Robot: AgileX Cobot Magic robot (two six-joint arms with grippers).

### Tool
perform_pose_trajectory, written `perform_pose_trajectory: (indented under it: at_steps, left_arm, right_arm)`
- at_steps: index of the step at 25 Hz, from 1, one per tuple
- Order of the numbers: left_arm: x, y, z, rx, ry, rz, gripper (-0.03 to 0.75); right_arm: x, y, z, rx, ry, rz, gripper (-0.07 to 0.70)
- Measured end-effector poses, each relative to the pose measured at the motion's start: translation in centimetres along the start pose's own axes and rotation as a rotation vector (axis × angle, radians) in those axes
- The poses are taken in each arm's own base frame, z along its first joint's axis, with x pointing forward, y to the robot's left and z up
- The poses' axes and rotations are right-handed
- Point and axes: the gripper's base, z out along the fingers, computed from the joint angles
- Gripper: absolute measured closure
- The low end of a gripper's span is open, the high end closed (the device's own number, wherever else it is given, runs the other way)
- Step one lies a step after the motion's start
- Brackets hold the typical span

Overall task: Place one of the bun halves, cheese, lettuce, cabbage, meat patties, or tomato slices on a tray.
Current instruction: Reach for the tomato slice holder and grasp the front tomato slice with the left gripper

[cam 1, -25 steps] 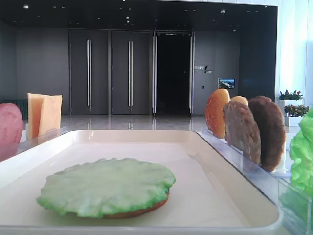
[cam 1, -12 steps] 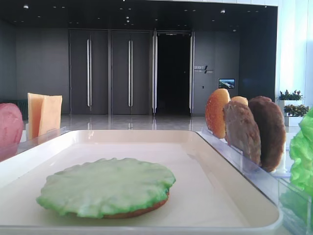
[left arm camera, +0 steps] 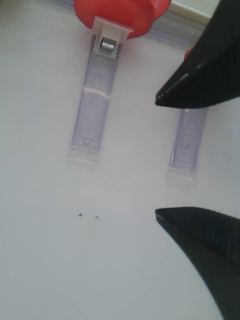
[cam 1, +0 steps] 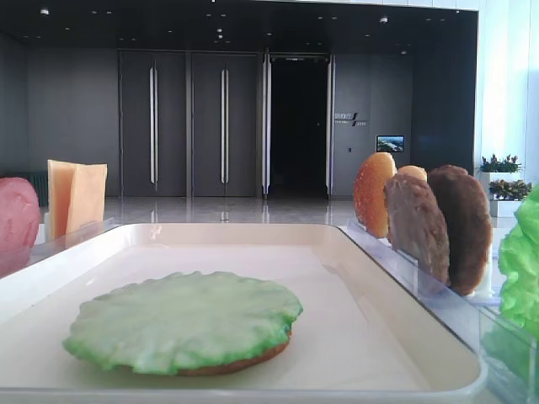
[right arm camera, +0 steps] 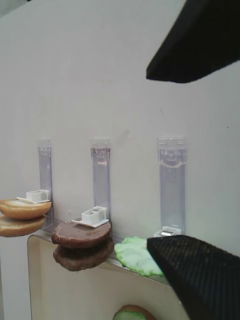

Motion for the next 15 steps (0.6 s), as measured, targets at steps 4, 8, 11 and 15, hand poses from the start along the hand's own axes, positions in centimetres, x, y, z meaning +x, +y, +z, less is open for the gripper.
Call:
perform_pose_trajectory:
  at_steps: [4, 8, 11, 15]
  left_arm:
    - [0.0, -0.2, 0.0, 0.027, 0.004, -0.013, 0.238]
    - [0.2, -1.2, -0.1, 0.019, 0.000, 0.041, 0.238]
    - [0.4, -3.2, -0.1, 0.002, -0.005, 0.124, 0.238]
    - [0.8, -6.6, 0.8, 0.013, 0.026, 0.203, 0.238]
  right_arm:
    - [0.0, 0.0, 0.0, 0.000, 0.000, 0.000, 0.043]
    - [0.0, 0.0, 0.0, 0.000, 0.000, 0.000, 0.043]
    - [0.0, 0.0, 0.0, 0.000, 0.000, 0.000, 0.043]
    - [0.0, 0.0, 0.0, 0.000, 0.000, 0.000, 0.043]
